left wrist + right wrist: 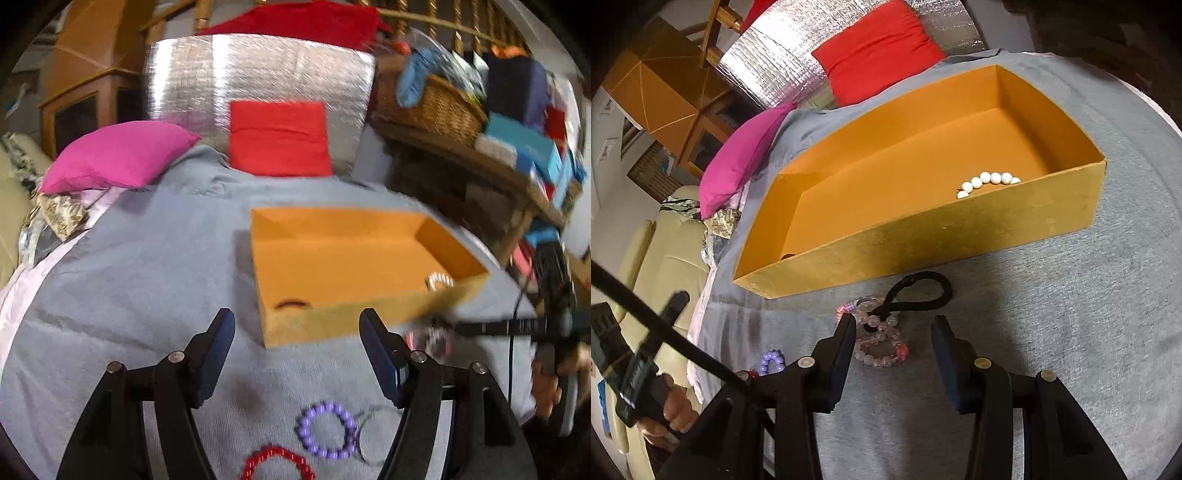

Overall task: Organize jewelry
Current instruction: 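Grasp the silver bangle with left tool while right grasps pink crystal bracelet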

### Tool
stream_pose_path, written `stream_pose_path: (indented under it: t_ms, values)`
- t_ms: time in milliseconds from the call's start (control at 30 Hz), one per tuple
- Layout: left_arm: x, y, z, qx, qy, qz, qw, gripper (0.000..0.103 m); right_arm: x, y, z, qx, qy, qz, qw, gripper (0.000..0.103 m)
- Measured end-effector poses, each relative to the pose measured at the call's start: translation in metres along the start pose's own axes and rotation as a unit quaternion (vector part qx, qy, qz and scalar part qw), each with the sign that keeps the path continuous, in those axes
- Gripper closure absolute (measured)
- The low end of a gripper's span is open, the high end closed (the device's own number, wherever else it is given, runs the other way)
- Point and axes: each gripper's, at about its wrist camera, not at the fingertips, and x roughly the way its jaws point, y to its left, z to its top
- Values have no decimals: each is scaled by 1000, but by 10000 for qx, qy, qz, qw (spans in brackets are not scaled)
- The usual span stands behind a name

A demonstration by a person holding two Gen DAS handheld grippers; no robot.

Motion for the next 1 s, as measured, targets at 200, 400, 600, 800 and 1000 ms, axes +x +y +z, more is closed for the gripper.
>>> stream_pose_path:
  t_ms: [200, 400, 600, 800, 1000]
  values:
    - [-1, -17, -26, 479, 484, -371, 9970, 32, -1, -2, -1, -68, 29, 20, 10000, 57]
    - [5, -40, -42, 1047, 809, -698, 9887, 32, 1, -7, -4, -75, 115, 163, 9998, 57]
    - [20, -49, -43, 1255, 1028, -1046, 9812, 36, 7, -6, -6, -135, 209, 252, 9994, 57]
    - [14, -62, -53, 1416, 1218, -1285, 9740, 38, 13, -7, -5, -182, 276, 215, 9992, 57]
    - [3, -60, -78, 785, 1570, -1091, 9784, 36, 15, -6, -4, -249, 259, 193, 9992, 57]
